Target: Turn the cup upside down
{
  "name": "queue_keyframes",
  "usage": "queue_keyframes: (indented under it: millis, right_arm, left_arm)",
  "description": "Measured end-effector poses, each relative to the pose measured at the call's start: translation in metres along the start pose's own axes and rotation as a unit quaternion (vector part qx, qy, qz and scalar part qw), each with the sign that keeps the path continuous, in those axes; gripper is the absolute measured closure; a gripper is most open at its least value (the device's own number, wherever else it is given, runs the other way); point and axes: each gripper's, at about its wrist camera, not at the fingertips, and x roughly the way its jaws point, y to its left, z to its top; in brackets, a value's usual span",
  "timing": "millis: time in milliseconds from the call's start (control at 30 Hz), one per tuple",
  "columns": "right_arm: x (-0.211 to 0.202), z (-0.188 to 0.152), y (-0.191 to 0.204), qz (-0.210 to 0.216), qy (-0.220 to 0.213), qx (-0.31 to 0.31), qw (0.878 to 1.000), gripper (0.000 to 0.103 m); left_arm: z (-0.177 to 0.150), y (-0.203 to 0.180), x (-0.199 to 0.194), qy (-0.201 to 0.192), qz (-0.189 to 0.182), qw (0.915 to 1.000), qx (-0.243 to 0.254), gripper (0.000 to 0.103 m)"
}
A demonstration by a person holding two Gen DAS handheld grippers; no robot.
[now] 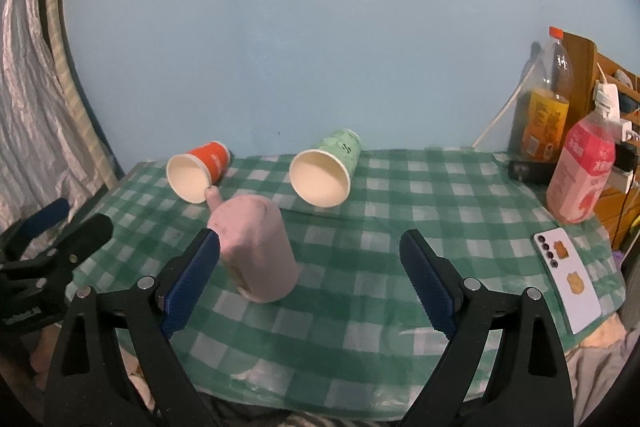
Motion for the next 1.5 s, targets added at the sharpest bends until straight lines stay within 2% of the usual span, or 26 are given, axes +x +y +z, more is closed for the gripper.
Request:
queue_keyframes:
  millis: [1500]
  right_arm:
    - [0.004, -0.006, 0.010, 0.017, 0.015, -0.002, 1.000, 0.012]
  left_arm:
    - [-0.008, -0.010, 0.007, 0.028, 0.001, 0.9996, 0.001, 0.000]
